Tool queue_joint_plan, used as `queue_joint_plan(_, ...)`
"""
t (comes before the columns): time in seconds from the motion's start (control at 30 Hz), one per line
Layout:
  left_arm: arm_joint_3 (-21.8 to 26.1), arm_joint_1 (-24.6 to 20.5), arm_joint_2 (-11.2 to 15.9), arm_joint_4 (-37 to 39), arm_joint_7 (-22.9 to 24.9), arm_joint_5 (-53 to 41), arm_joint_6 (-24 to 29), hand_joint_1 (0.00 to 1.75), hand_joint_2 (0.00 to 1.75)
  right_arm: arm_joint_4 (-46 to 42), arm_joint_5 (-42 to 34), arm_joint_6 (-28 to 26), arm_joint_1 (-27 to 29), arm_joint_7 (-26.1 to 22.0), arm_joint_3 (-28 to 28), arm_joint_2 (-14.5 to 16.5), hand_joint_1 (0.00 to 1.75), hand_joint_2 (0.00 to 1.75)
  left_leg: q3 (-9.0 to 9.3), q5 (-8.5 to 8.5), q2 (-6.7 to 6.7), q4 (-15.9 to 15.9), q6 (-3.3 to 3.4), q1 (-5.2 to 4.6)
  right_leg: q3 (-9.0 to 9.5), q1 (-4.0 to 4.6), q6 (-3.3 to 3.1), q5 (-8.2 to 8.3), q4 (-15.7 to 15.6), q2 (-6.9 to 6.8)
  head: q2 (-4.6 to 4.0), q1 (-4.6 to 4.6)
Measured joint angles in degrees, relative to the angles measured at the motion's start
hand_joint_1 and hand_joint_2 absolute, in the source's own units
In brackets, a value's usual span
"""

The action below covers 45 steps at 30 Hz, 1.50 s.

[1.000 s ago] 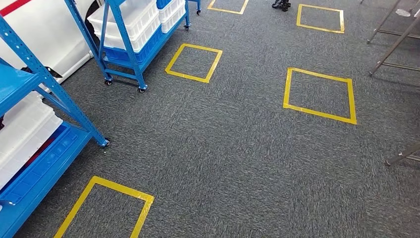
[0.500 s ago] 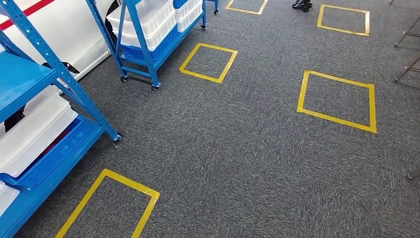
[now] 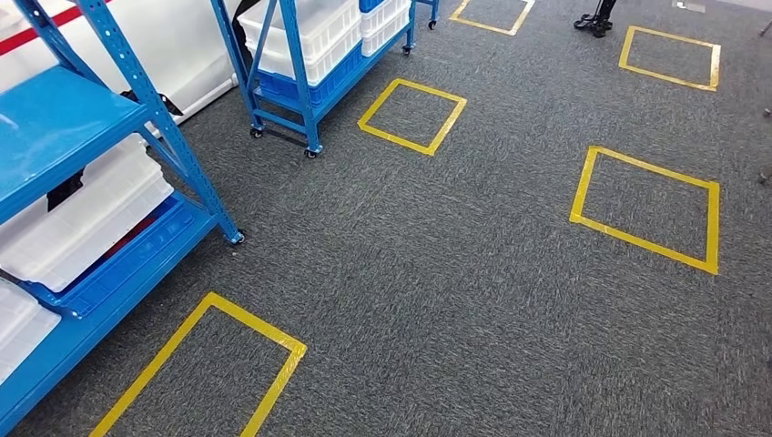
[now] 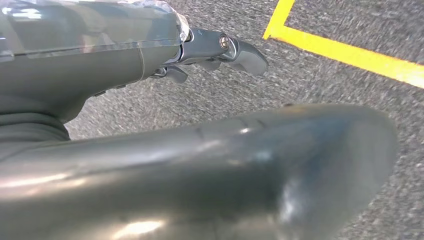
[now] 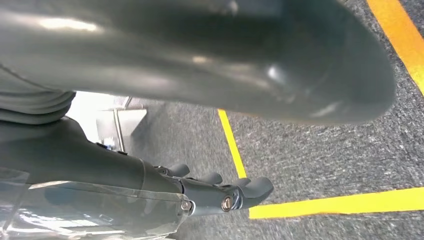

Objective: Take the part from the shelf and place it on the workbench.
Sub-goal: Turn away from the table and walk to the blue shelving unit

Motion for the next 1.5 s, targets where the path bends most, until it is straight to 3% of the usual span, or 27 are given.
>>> queue_joint_plan(0.03,0.12,-0.01,-0.03,-0.01,-0.07,0.02,-0.01,0.00,0.00,0.01,0.04,0.20,0.00,0.03,0.17,-0.03,0.00,0.00,-0.09,0.02,-0.38,0.06,0.03,-0.01,-1.73,-0.06,0.13,-1.30,3.52,0.21,0.00,0.00)
queue_joint_plan(0.07,0.24,-0.01,-0.09,-0.01,-0.10,0.02,-0.02,0.00,0.00,0.01,0.08,0.36,0.00,0.08,0.34,-0.05,0.00,0.00,-0.13,0.01,-0.80,0.14,0.02,-0.02,-2.70,-0.14,0.23,-1.49,5.40,0.26,0.00,0.00)
queue_joint_plan(0.1,0.33,0.00,-0.19,-0.01,-0.12,0.01,-0.03,0.00,0.00,0.01,0.10,0.49,0.00,0.14,0.47,-0.05,0.00,0.00,-0.13,-0.02,-1.25,0.26,-0.04,0.00,-2.66,-0.23,0.29,-0.54,5.13,0.29,0.00,0.00)
queue_joint_plan(0.17,0.43,0.00,-0.43,-0.02,-0.09,-0.08,0.00,0.00,0.00,0.01,0.18,0.66,-0.04,0.22,0.62,-0.10,0.00,0.00,-0.10,-0.23,-2.14,0.66,-0.34,0.08,0.38,-0.49,0.29,3.61,-1.49,0.78,0.00,0.00)
queue_joint_plan(0.23,0.46,-0.06,-0.68,-0.02,-0.04,-0.33,0.14,0.00,0.00,0.01,0.18,0.83,-0.20,0.22,0.64,-0.19,0.00,0.00,-0.34,-0.50,-2.83,1.15,-0.87,0.05,3.37,-0.60,0.07,6.18,-8.10,2.09,0.00,-0.01)
queue_joint_plan(0.3,0.47,-0.18,-0.86,-0.02,-0.12,-0.77,0.32,0.00,0.00,-0.01,-0.20,1.02,-0.50,0.10,0.64,-0.30,0.00,0.00,-0.73,-0.56,-3.28,1.36,-1.46,-0.03,3.93,-0.42,-0.42,6.39,-9.80,2.65,0.00,-0.02)
queue_joint_plan(0.4,0.45,-0.24,-1.04,-0.02,-1.11,-1.46,0.19,0.00,0.00,-0.01,-1.26,1.09,-0.83,-0.62,0.61,-0.58,0.00,0.00,-1.19,-1.13,-3.01,2.10,-2.41,0.08,3.99,-0.33,-1.52,6.74,-10.27,1.66,0.00,-0.03)
queue_joint_plan(0.47,0.40,-0.33,-1.17,-0.02,-2.26,-2.06,-0.28,0.00,0.00,-0.01,-2.15,1.03,-0.78,-1.39,0.53,-0.98,0.00,0.00,-3.11,-3.97,-1.53,6.50,-2.92,0.21,4.02,-0.37,-2.18,6.86,-10.51,0.85,0.00,-0.03)
queue_joint_plan(0.53,0.18,-0.43,-1.30,-0.01,-3.19,-2.93,-0.88,0.00,0.00,-0.01,-3.28,0.90,-0.37,-2.17,0.27,-1.49,0.00,0.00,-6.90,-8.04,-0.65,14.65,-3.28,0.34,3.93,-0.19,-2.50,6.77,-10.48,-0.06,0.00,-0.04)
queue_joint_plan(0.57,-0.05,-0.39,-1.33,-0.01,-3.43,-3.42,-1.19,0.00,0.00,-0.01,-3.89,0.82,-0.13,-2.51,0.01,-1.72,0.00,0.00,-8.34,-9.06,-0.54,17.76,-3.38,0.38,3.91,-0.10,-2.54,6.73,-10.46,-0.51,0.00,-0.03)
queue_joint_plan(0.6,-0.31,-0.32,-1.34,0.00,-3.54,-3.89,-1.49,0.00,0.00,0.00,-4.45,0.72,0.12,-2.76,-0.29,-1.91,0.00,0.00,-8.85,-8.98,-0.47,18.94,-3.39,0.39,3.93,-0.04,-2.56,6.68,-10.44,-0.91,0.00,-0.04)
queue_joint_plan(0.63,-0.56,-0.24,-1.32,0.01,-3.48,-4.32,-1.76,0.00,0.00,0.01,-4.93,0.60,0.31,-2.92,-0.63,-2.04,0.00,0.00,-8.05,-7.65,-0.38,17.42,-3.31,0.39,4.00,0.00,-2.52,6.64,-10.43,-1.25,0.00,-0.04)
queue_joint_plan(0.7,-0.96,-0.18,-1.18,0.00,-3.03,-4.99,-2.14,0.00,0.00,0.01,-5.50,0.34,0.68,-3.01,-1.17,-2.14,0.00,0.00,-3.88,-3.63,0.67,9.19,-2.79,0.26,4.26,0.07,-2.35,6.51,-10.43,-1.83,0.00,-0.03)
queue_joint_plan(0.77,-1.35,-0.26,-0.95,0.00,-2.37,-5.43,-2.25,0.00,0.00,0.01,-5.64,0.01,1.08,-2.97,-1.55,-2.10,0.00,0.00,-0.79,-1.52,1.92,2.73,-2.08,-0.13,4.45,0.25,-1.94,6.35,-10.37,-2.35,0.00,-0.02)
queue_joint_plan(0.87,-1.84,-0.09,-0.69,0.01,-1.69,-5.69,-2.17,0.00,0.00,0.00,-5.64,-0.49,1.37,-2.84,-1.93,-1.96,0.00,0.00,-0.19,-1.19,1.53,1.12,-1.21,-0.39,4.71,0.28,-1.01,6.23,-10.47,-3.02,0.00,-0.03)
queue_joint_plan(0.93,-2.02,0.11,-0.58,0.01,-1.59,-5.77,-2.07,0.00,0.00,-0.01,-5.62,-0.67,1.53,-2.76,-2.05,-1.83,0.00,0.00,0.25,-0.56,0.95,0.31,-0.53,-0.13,4.32,0.16,-0.44,5.11,-9.13,-2.10,0.00,-0.01)
queue_joint_plan(0.97,-2.08,0.14,-0.56,0.01,-1.68,-5.72,-2.05,0.00,0.00,-0.01,-5.59,-0.74,1.63,-2.77,-2.09,-1.80,0.00,0.00,0.42,-0.26,0.68,-0.03,-0.26,0.02,3.34,0.10,-0.23,3.65,-6.91,-1.26,0.00,0.00)
queue_joint_plan(1.03,-2.11,0.15,-0.52,0.01,-2.05,-5.45,-2.12,0.00,0.00,0.01,-5.48,-0.92,1.80,-2.87,-2.14,-1.81,0.00,0.00,0.27,-0.11,0.08,-0.08,0.02,-0.01,-0.20,-0.07,0.00,-0.11,0.44,0.06,0.00,0.00)
queue_joint_plan(1.07,-2.11,0.16,-0.52,0.01,-2.32,-5.27,-2.20,0.00,0.00,0.02,-5.39,-0.99,1.87,-2.98,-2.14,-1.83,0.00,0.00,0.22,-0.13,-0.31,-0.03,0.04,-0.02,-1.86,-0.14,0.12,-1.21,3.71,0.22,0.00,0.00)
queue_joint_plan(1.1,-2.11,0.17,-0.54,0.01,-2.59,-5.11,-2.31,0.00,0.00,0.03,-5.32,-1.04,1.95,-3.15,-2.15,-1.86,0.00,0.00,0.23,-0.16,-0.76,0.05,0.02,-0.01,-2.77,-0.22,0.22,-1.19,5.30,0.27,0.00,0.00)
queue_joint_plan(1.13,-2.11,0.21,-0.57,0.01,-2.83,-4.97,-2.41,0.00,0.00,0.03,-5.21,-1.08,2.01,-3.37,-2.14,-1.90,0.00,0.00,0.28,-0.22,-1.22,0.17,-0.06,0.03,-2.58,-0.32,0.29,0.03,4.58,0.30,0.00,0.00)
queue_joint_plan(1.2,-2.10,0.25,-0.70,0.01,-3.19,-4.75,-2.56,0.00,0.00,0.04,-5.01,-1.18,2.14,-3.73,-2.13,-2.04,0.00,0.00,0.33,-0.52,-2.12,0.59,-0.42,0.13,0.44,-0.61,0.31,4.32,-2.39,0.93,0.00,0.00)
queue_joint_plan(1.27,-2.08,0.20,-0.83,0.01,-3.37,-4.61,-2.63,0.00,0.00,0.07,-4.74,-1.38,2.16,-3.91,-2.12,-2.15,0.00,0.00,0.04,-0.94,-2.83,1.24,-1.04,0.01,3.06,-0.68,0.11,6.70,-8.45,2.02,0.00,0.00)
queue_joint_plan(1.3,-2.08,0.18,-0.85,0.01,-3.42,-4.54,-2.64,0.00,0.00,0.09,-4.61,-1.47,2.14,-3.96,-2.12,-2.16,0.00,0.00,-0.18,-1.09,-3.08,1.43,-1.34,-0.04,3.47,-0.64,-0.10,6.82,-9.54,2.37,0.00,0.00)
queue_joint_plan(1.4,-2.05,0.30,-0.88,0.01,-3.47,-4.33,-2.64,0.00,0.00,0.08,-4.32,-1.55,1.96,-4.00,-2.10,-2.13,0.00,0.00,-0.44,-1.46,-3.32,1.71,-2.26,0.09,3.59,-0.49,-1.16,6.78,-9.85,1.64,0.00,0.00)
queue_joint_plan(1.47,-2.04,0.37,-0.87,0.01,-3.49,-4.31,-2.64,0.00,0.00,0.09,-4.24,-1.52,2.01,-4.00,-2.10,-2.10,0.00,0.00,-1.73,-3.61,-2.16,4.82,-2.81,0.19,3.68,-0.60,-1.92,6.90,-10.18,0.88,0.00,-0.01)
queue_joint_plan(1.5,-2.04,0.38,-0.87,0.01,-3.50,-4.33,-2.64,0.00,0.00,0.10,-4.23,-1.52,2.09,-4.00,-2.10,-2.10,0.00,0.00,-3.25,-5.52,-1.43,8.19,-3.03,0.27,3.70,-0.59,-2.17,6.88,-10.25,0.46,0.00,-0.02)
